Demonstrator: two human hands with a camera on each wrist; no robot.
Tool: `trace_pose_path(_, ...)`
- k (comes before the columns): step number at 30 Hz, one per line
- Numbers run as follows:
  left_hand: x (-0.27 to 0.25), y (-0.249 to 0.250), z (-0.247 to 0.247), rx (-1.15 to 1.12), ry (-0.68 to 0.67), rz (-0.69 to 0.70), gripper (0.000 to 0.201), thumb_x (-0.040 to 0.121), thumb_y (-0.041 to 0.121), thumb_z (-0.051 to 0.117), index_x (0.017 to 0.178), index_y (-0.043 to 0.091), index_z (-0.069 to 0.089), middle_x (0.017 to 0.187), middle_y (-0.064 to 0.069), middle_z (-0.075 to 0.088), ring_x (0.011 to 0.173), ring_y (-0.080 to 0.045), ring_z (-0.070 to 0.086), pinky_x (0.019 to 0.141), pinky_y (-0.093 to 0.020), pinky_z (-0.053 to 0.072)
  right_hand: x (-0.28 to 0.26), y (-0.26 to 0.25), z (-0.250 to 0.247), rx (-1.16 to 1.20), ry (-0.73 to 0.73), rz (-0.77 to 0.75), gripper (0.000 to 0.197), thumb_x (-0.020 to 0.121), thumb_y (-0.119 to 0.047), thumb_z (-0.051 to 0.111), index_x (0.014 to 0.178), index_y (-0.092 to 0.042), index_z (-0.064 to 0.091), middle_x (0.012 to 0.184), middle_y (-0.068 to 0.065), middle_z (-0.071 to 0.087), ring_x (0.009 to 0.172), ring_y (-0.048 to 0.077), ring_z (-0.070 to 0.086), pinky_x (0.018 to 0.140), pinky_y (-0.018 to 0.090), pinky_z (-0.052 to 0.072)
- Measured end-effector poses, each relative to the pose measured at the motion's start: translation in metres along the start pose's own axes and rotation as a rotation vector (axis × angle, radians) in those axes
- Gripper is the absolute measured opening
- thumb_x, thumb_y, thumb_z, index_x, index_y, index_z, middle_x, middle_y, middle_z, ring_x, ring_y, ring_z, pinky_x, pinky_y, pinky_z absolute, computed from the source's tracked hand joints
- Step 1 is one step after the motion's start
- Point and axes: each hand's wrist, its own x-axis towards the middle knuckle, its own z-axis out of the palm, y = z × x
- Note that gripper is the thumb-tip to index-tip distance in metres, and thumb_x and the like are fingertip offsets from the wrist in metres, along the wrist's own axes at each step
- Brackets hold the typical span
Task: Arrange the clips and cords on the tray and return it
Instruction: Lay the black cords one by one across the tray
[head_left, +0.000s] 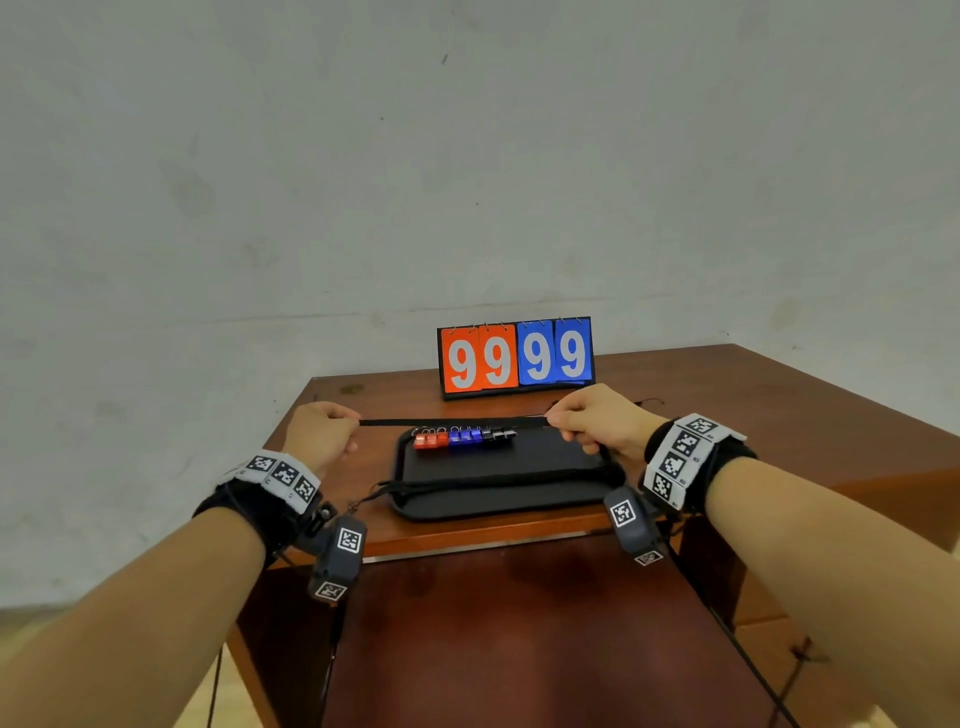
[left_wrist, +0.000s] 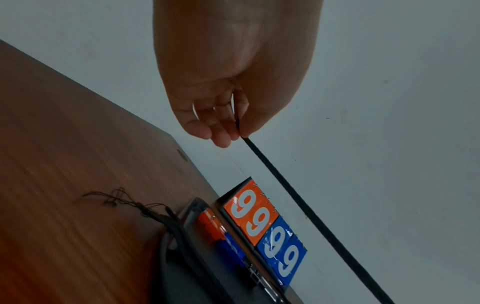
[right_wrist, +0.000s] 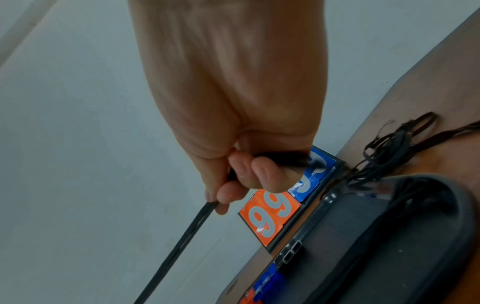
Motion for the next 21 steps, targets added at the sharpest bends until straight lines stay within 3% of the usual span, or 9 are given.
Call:
trace_pose_path(10, 0.007, -0.02, 0.007, -0.002, 0.001, -0.072, 0.014, 0.092, 0.002, 0.056, 0.086, 0.007, 0.068, 0.074, -0.012, 0.066, 0.055, -0.019, 0.059, 0.052, -0.028, 0.049, 0.003, 0.047, -0.034, 0.083, 0.157, 0.086, 0.015, 0.095, -0.015, 0.061, 0.096, -0.004, 0.071, 0.066, 0.004, 0.06, 0.049, 0.009, 0.046, 0.046, 0.02, 0.04)
trace_pose_path(17, 0.011, -0.029, 0.027, 0.053, -0.067, -0.067, 0.013, 0.09, 0.002, 0.059, 0.088, 0.008, 0.07, 0.074, -0.014, 0.067, 0.059, -0.02, 0.061, 0.054, -0.028, 0.051, 0.009, 0.079, -0.048, 0.085, 0.196, 0.162, 0.017, 0.097, -0.01, 0.055, 0.099, -0.007, 0.071, 0.077, 0.01, 0.066, 0.056, 0.012, 0.055, 0.045, 0.019, 0.042)
trace_pose_path(21, 0.014, -0.038, 0.038, 0.123, -0.085, -0.063, 0.012, 0.088, 0.006, 0.062, 0.084, 0.012, 0.071, 0.074, -0.014, 0.071, 0.062, -0.022, 0.064, 0.068, -0.036, 0.055, 0.019, 0.091, -0.046, 0.064, 0.236, 0.192, 0.013, 0.096, -0.006, 0.055, 0.103, -0.007, 0.065, 0.079, 0.013, 0.071, 0.054, 0.015, 0.058, 0.042, 0.021, 0.041)
